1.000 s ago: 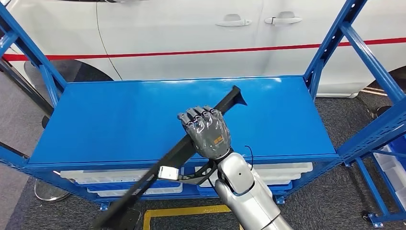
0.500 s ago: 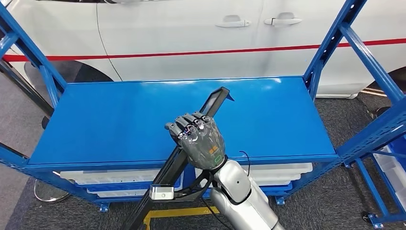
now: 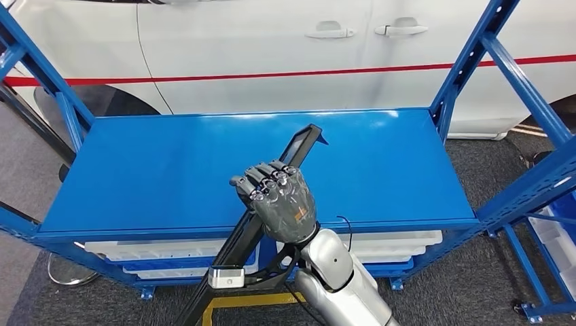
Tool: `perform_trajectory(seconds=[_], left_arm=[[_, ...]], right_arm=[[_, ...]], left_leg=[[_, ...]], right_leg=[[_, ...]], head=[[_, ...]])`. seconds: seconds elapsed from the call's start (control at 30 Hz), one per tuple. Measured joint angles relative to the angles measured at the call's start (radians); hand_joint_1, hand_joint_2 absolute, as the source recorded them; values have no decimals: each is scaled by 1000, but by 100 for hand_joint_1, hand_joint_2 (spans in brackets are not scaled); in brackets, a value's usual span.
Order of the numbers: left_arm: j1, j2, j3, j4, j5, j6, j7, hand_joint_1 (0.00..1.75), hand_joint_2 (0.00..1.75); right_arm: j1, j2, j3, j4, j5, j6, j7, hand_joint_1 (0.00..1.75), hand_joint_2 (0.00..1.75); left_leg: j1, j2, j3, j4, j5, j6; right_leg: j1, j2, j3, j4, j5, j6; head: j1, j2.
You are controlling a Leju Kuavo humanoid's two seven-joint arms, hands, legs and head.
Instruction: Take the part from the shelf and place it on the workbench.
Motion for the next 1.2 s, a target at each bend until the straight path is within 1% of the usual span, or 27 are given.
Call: perform_trajectory(seconds=[0.07,0.1,0.13,0.2,0.23,0.27,0.3,0.37,0.4,0.43,0.47,0.53,0.57,0.6,0.63,0.7,0.73,0.77,0.8,0.83,0.9,0.93,0.97,1.07,1.1,1.13,1.2], left_arm=[[0,1,2,0,13,-3,8,0,175],[-1,0,4,0,19,-3,10,0,175],[-3,0,7,0,26,-2,12,0,175],[-4,0,16,0,42,-4,17,0,175],[-4,0,21,0,49,-6,21,0,175],[-3,0,25,0,53,-7,27,0,175],[-3,0,29,0,55,-8,34,0,175],[-3,0,33,0,55,-6,47,0,175],[-3,0,35,0,55,-3,53,0,175],[-3,0,37,0,55,-1,59,0,175],[-3,0,40,0,54,1,64,0,175],[-1,0,42,0,52,1,71,0,175],[0,0,43,0,51,1,74,0,175],[0,0,43,0,49,0,77,0,175],[0,1,43,0,47,-1,79,0,175],[0,1,43,0,42,-5,83,0,175],[1,1,43,0,40,-7,84,0,175],[1,1,43,0,38,-9,85,0,175],[1,1,43,0,36,-10,85,0,175],[1,1,43,0,35,-12,85,0,175],[-2,1,43,0,35,-14,85,0,175],[-4,1,43,0,36,-15,85,0,175],[-5,1,43,0,38,-15,85,0,175],[-4,0,43,0,43,-18,84,0,175],[-5,-1,43,0,44,-21,83,0,175],[-7,-2,43,0,46,-23,82,0,175],[-10,-5,43,0,49,-28,82,0,175]], right_arm=[[-2,3,0,0,-4,0,-3,175,175],[-5,5,0,0,-8,0,-4,175,175],[-7,6,1,1,-15,0,-2,175,175],[-9,6,5,7,-35,0,5,175,175],[-10,5,9,11,-45,0,9,175,175],[-10,5,13,16,-53,0,11,175,175],[-10,5,18,20,-57,0,13,175,175],[-12,5,27,27,-61,0,15,175,175],[-14,6,31,29,-62,0,16,175,175],[-16,6,36,32,-63,0,17,175,175],[-17,6,40,35,-63,0,18,175,175],[-18,7,46,42,-64,0,22,175,175],[-19,7,49,45,-63,0,25,175,175],[-21,8,53,49,-63,0,28,175,175],[-22,10,57,52,-62,0,32,175,175],[-25,11,64,60,-61,0,39,175,175],[-25,12,68,64,-62,0,41,175,175],[-26,12,71,68,-64,0,43,175,175],[-26,12,74,72,-67,0,44,175,175],[-28,12,77,76,-69,0,46,175,175],[-33,13,82,83,-71,0,48,175,175],[-36,15,85,86,-73,0,50,175,175],[-41,17,88,89,-74,0,51,175,175],[-51,23,97,100,-77,0,54,175,175],[-53,23,98,103,-77,0,55,175,175],[-56,23,99,106,-77,0,55,175,175],[-60,23,100,111,-78,0,55,175,175]], left_leg=[[5,1,2,-8,6,12],[7,2,4,-12,10,19],[10,2,5,-15,12,25],[9,3,3,-15,13,29],[8,3,3,-14,13,29],[8,3,3,-13,12,29],[8,2,3,-11,11,28],[8,0,3,-5,9,26],[6,-1,2,-1,8,23],[4,-1,-1,2,7,19],[3,-1,-4,4,8,15],[2,-1,-7,4,9,4],[3,0,-10,9,1,-1],[5,0,-16,27,-18,-7],[6,1,-30,64,-51,-12],[9,2,-72,183,-128,-20],[10,2,-87,236,-155,-23],[10,2,-88,259,-162,-25],[10,2,-70,246,-152,-25],[10,2,-34,195,-127,-24],[9,1,49,59,-86,-18],[6,1,74,13,-73,-14],[3,0,82,-9,-69,-9],[0,1,71,-12,-46,9],[2,3,65,-16,-34,17],[5,6,56,-19,-21,24],[6,9,30,-20,1,34]], right_leg=[[0,-1,-3,7,-8,10],[0,-1,-13,30,-25,14],[-1,-1,-33,75,-53,18],[-2,-1,-94,206,-116,22],[-2,-2,-119,258,-132,23],[-2,-2,-128,276,-128,23],[-2,-2,-117,253,-104,22],[-1,-2,-54,126,-37,14],[0,-1,-25,65,-15,10],[2,-1,-8,27,-4,7],[3,1,-3,11,-3,4],[3,3,-6,7,3,-3],[2,2,-7,4,7,-9],[0,0,-8,0,11,-16],[-2,-2,-11,-3,16,-22],[-1,-6,-22,-3,24,-28],[0,-7,-29,-2,29,-28],[1,-7,-36,-1,34,-28],[1,-7,-44,1,39,-27],[1,-7,-52,4,44,-25],[1,-7,-62,8,55,-18],[1,-7,-64,8,60,-13],[1,-7,-65,7,66,-7],[1,-5,-68,2,83,11],[0,-4,-74,9,70,16],[0,-2,-84,32,40,21],[0,-1,-117,137,-59,27]], head=[[0,0],[0,0],[0,0],[0,0],[0,0],[0,0],[0,0],[0,0],[0,0],[0,0],[0,0],[0,0],[0,0],[0,0],[0,0],[0,0],[0,0],[0,0],[0,0],[0,0],[0,0],[0,0],[0,0],[0,0],[0,0],[0,0],[0,0]])
